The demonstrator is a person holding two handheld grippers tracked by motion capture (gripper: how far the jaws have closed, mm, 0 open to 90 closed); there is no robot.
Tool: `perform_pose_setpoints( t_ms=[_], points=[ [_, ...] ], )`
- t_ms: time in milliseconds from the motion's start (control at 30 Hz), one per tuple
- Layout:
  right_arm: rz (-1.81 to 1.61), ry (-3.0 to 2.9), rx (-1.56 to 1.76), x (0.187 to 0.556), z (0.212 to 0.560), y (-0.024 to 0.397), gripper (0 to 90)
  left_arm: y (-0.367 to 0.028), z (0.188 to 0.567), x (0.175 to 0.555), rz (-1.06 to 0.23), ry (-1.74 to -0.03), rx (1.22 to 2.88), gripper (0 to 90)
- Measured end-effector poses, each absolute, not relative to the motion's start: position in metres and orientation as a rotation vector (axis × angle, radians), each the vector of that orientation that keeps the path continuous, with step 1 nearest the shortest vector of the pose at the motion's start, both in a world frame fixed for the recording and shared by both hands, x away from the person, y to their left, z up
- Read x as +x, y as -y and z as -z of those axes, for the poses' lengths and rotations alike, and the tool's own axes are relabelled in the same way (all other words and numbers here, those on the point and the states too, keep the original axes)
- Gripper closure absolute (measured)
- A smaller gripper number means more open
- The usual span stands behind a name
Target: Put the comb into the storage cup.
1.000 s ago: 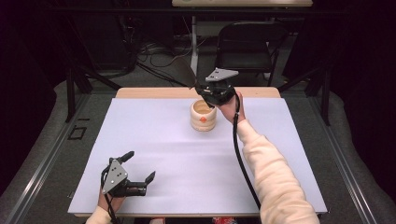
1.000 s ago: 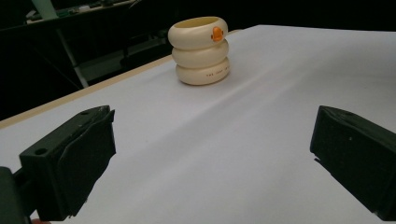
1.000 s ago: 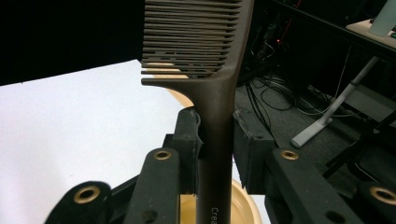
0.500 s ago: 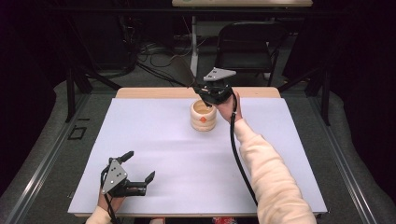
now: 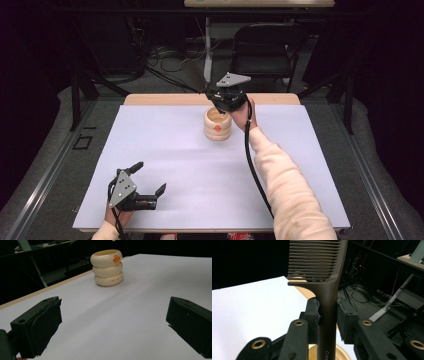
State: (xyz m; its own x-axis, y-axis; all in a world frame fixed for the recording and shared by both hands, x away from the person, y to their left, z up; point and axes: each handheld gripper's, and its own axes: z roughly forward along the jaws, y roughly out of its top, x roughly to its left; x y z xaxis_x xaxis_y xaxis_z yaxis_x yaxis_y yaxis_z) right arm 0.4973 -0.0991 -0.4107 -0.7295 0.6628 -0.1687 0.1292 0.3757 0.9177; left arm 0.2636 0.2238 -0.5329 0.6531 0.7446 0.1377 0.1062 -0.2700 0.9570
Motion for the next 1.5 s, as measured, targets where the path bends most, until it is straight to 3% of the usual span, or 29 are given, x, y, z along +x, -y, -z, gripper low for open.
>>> perform_pose_setpoints(
  t_ms=[1500],
  points=[
    [-1.373, -2.105, 0.682, 0.51, 0.435, 0.095, 72.4, -0.225, 0.533, 0.264, -0.716, -0.689, 1.76, 0.1]
  ],
)
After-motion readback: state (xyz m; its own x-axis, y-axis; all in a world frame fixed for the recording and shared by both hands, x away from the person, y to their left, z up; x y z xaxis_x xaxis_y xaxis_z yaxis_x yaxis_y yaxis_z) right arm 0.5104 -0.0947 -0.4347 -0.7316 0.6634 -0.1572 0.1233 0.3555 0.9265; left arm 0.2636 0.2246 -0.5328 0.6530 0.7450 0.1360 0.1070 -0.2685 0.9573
